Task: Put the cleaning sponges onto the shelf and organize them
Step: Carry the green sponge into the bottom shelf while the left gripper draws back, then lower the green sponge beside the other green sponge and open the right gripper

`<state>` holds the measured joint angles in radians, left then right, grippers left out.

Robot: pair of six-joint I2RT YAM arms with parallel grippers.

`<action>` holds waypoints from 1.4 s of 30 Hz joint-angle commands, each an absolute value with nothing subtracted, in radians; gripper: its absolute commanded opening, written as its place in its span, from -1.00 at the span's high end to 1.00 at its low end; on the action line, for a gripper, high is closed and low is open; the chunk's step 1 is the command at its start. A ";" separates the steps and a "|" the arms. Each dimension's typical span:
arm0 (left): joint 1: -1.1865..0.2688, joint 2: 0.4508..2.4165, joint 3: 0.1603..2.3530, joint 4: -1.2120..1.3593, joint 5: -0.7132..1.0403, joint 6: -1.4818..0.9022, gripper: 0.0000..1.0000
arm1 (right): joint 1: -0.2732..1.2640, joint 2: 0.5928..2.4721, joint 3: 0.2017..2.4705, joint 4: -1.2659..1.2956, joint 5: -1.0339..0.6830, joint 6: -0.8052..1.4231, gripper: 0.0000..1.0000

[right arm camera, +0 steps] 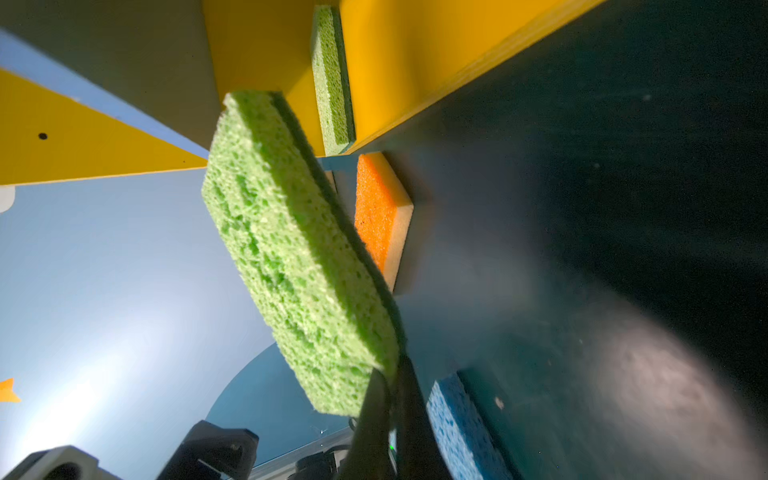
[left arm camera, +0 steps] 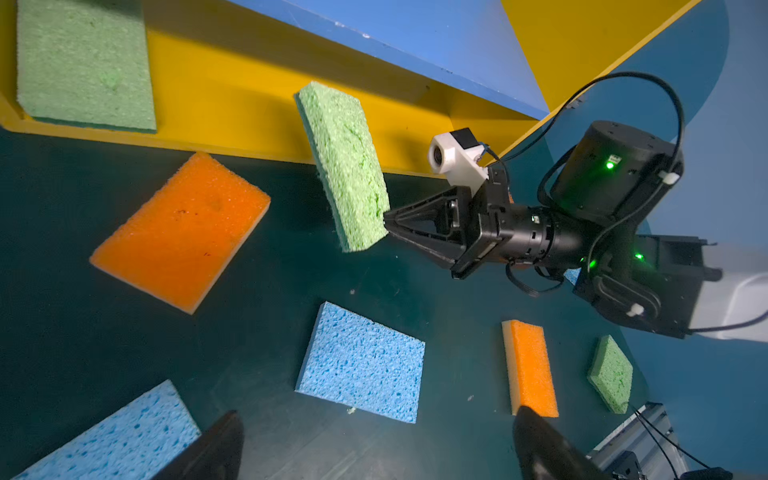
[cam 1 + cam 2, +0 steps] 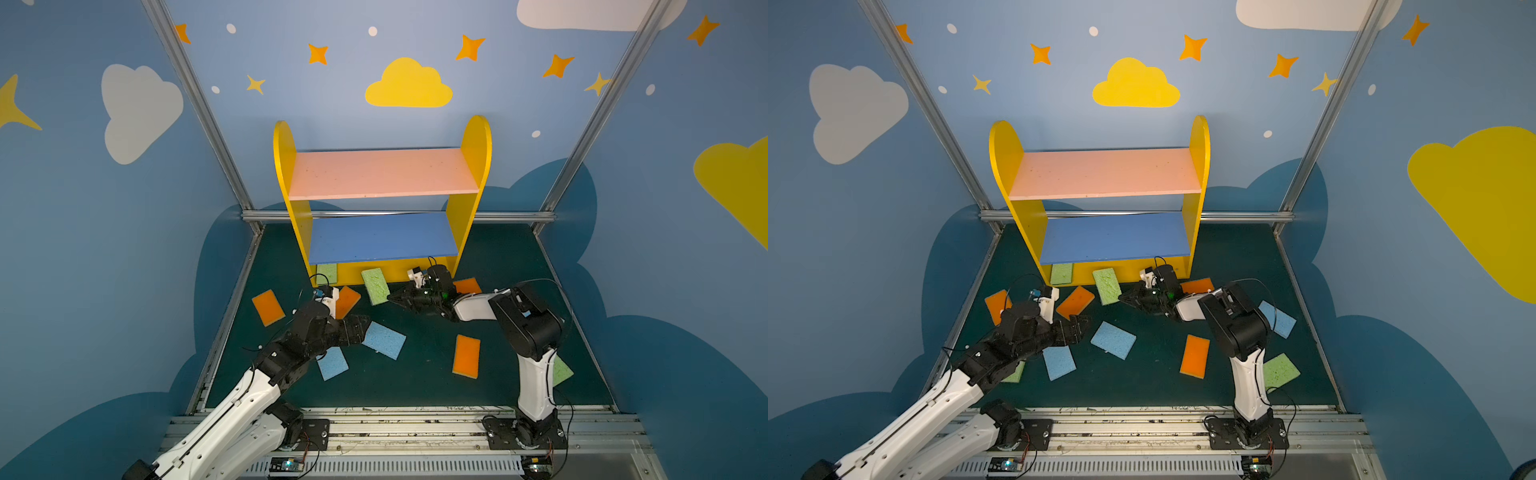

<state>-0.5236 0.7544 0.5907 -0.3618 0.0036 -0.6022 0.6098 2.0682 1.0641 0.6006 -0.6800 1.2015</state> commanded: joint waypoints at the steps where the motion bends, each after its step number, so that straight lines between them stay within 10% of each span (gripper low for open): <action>1: -0.512 0.703 0.561 -0.419 -0.008 -0.607 -0.99 | 0.623 2.112 1.134 0.618 -0.656 1.240 1.00; 42: -0.320 0.536 0.384 -0.391 -0.151 -0.749 -0.99 | 0.735 2.432 1.711 0.253 -0.371 1.392 0.87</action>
<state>-0.3351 0.5476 0.3943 -0.4213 -0.1734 -0.7441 0.7227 2.3978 1.6653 0.2909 -0.3855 1.3983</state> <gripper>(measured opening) 0.995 0.065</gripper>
